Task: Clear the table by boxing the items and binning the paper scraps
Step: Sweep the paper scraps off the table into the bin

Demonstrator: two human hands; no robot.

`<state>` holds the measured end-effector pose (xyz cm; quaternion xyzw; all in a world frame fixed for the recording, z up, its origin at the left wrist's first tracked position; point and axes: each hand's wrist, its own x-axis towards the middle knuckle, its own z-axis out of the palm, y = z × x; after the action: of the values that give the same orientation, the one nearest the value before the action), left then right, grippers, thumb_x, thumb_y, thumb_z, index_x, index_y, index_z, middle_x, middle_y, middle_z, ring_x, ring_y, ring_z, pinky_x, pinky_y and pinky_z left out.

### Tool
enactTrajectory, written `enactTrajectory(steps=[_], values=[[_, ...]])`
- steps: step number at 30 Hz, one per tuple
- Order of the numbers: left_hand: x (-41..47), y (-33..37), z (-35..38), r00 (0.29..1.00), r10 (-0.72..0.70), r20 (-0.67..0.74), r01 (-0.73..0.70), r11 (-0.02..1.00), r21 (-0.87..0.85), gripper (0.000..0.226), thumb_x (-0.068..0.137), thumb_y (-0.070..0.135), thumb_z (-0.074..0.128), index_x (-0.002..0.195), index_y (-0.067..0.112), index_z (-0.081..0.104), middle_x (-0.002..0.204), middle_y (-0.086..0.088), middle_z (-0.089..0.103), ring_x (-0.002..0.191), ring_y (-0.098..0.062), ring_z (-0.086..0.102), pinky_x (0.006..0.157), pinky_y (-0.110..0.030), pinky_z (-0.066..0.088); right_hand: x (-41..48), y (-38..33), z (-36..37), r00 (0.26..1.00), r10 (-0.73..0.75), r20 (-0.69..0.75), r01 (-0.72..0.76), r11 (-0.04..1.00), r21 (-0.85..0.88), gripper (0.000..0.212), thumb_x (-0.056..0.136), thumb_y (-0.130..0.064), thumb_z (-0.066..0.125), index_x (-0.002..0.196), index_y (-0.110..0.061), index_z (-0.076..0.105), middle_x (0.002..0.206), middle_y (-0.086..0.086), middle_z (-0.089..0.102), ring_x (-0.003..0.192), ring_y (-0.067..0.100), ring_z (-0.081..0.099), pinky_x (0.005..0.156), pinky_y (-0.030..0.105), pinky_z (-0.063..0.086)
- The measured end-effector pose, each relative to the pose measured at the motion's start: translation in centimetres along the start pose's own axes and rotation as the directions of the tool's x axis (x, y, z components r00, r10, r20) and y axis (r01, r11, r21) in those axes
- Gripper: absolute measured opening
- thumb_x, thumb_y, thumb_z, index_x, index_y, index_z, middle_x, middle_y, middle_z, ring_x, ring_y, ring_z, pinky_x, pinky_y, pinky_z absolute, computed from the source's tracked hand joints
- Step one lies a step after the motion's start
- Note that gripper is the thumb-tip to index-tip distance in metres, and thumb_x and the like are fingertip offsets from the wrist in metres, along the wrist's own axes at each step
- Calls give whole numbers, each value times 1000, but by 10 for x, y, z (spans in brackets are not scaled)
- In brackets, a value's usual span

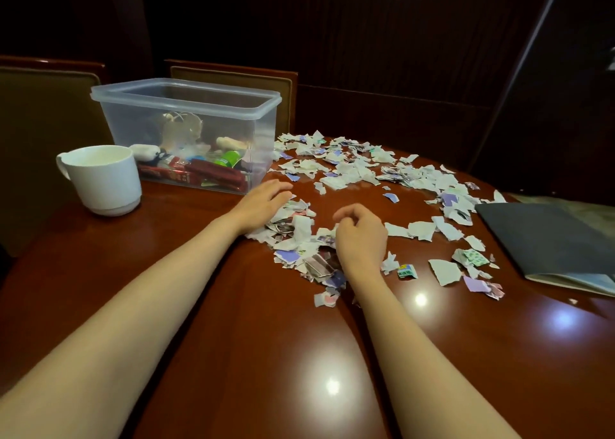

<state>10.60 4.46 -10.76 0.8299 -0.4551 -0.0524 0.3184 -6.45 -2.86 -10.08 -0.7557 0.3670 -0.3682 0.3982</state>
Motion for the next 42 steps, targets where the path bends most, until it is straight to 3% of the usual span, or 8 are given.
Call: enactTrajectory(steps=[12, 17, 20, 24, 30, 36, 39, 42], values=[[-25, 41, 18, 951, 113, 288, -108, 994, -33, 40, 103, 16, 23, 125, 17, 56, 145, 0, 41, 135, -16, 36, 108, -27, 25, 9, 19, -29, 998, 56, 6, -56, 998, -21, 33, 86, 0, 38, 83, -23, 61, 84, -3, 61, 72, 17, 57, 61, 28, 45], [-47, 62, 25, 960, 102, 262, -52, 981, -189, 37, 100, 0, 30, 132, 6, 48, 138, -6, 49, 129, -16, 44, 101, -17, 30, -8, 14, -43, 999, -50, -20, 47, 992, -116, 30, 90, -4, 39, 95, -20, 64, 105, -1, 63, 94, 15, 56, 71, 25, 42], [-53, 71, 26, 965, 86, 246, -36, 979, -203, 41, 103, 14, 21, 136, 12, 44, 143, -1, 44, 132, -14, 38, 101, -18, 26, -12, 15, -60, 993, -113, -40, 91, 930, -355, 31, 94, -15, 40, 115, -21, 61, 128, -1, 53, 117, 16, 48, 95, 30, 38], [-56, 90, 29, 961, 45, 273, 5, 984, -180, 45, 104, 26, 14, 140, 18, 41, 149, 1, 36, 138, -16, 31, 107, -26, 23, -17, 27, -70, 987, 71, 145, 8, 874, -486, 45, 96, -25, 36, 140, -16, 40, 145, 11, 38, 133, 28, 35, 110, 41, 31], [-60, 118, 38, 910, 82, 407, 81, 926, -368, 56, 103, 31, 10, 123, 10, 58, 132, -9, 55, 122, -17, 48, 104, -28, 27, -42, 22, -91, 856, -8, 518, 144, 964, -223, 77, 90, -42, 54, 150, -17, 14, 155, 4, 22, 141, 23, 24, 115, 41, 23], [-78, 104, 14, 973, -58, 223, 158, 872, -463, 51, 102, 39, 8, 118, 26, 55, 140, -7, 48, 136, -25, 35, 112, -41, 20, -54, 22, -81, 820, -50, 570, 283, 902, -327, 106, 71, -65, 64, 150, -26, 6, 158, 1, 12, 145, 25, 11, 117, 49, 11], [-97, 97, 12, 961, -179, 212, 254, 876, -410, 47, 101, 42, 14, 127, 26, 49, 146, -6, 38, 139, -24, 27, 108, -41, 23, -51, 23, -60, 821, -63, 567, 351, 839, -416, 99, 73, -73, 54, 149, -30, 10, 158, 6, 11, 146, 27, 7, 117, 50, 8], [-113, 102, 21, 969, -183, 168, 237, 882, -407, 44, 101, 37, 18, 135, 22, 42, 144, -1, 40, 132, -20, 36, 102, -30, 26, -51, 21, -45, 854, -162, 494, 424, 768, -480, 71, 85, -61, 48, 144, -25, 31, 146, 9, 36, 135, 30, 32, 108, 42, 26]])
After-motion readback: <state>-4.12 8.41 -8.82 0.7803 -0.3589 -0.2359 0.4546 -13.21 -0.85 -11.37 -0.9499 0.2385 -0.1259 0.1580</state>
